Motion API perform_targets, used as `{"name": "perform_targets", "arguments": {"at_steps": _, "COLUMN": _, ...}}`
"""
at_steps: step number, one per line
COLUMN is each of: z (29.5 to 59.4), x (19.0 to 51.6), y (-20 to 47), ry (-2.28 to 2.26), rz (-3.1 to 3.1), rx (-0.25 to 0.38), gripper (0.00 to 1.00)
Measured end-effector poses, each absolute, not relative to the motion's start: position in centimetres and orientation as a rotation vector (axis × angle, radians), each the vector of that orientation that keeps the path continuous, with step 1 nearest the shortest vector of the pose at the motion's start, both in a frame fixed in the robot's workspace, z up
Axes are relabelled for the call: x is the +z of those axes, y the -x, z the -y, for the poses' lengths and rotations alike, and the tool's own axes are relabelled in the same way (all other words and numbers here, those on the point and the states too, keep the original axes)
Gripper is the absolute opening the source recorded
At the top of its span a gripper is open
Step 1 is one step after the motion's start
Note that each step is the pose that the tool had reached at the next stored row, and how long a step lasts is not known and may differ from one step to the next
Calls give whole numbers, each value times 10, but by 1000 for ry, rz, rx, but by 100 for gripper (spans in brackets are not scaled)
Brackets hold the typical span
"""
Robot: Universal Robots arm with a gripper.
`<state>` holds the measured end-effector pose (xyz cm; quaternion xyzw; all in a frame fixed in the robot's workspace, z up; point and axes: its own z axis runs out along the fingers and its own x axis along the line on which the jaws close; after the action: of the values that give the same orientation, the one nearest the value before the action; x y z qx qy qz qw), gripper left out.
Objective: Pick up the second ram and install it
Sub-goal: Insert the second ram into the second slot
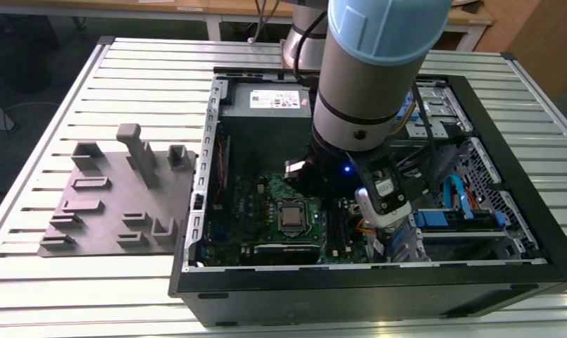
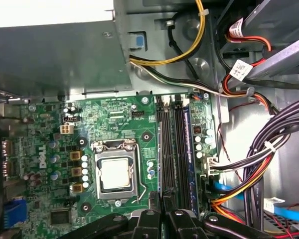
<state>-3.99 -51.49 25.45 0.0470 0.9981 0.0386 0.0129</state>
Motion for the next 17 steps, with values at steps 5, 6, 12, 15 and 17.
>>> {"name": "perform_targets", "arguments": {"at_steps": 5, "z": 514, "x": 251, "y": 37, "ry": -146, "rz": -3110, "rx": 120, "gripper": 14}}
{"name": "perform_targets", "arguments": {"at_steps": 6, "z": 514, "x": 250, "y": 37, "ry": -146, "rz": -3110, "rx": 120, "gripper": 14}}
{"name": "perform_targets", "arguments": {"at_steps": 12, "z": 514, "x": 245, "y": 36, "ry": -146, "rz": -3110, "rx": 119, "gripper": 14}}
{"name": "perform_targets", "arguments": {"at_steps": 15, "z": 514, "x": 242, "y": 36, "ry": -146, "rz": -3110, "rx": 119, "gripper": 14}}
{"name": "perform_targets", "arguments": {"at_steps": 17, "z": 514, "x": 241, "y": 36, "ry": -146, "rz": -3110, "rx": 119, "gripper": 14}}
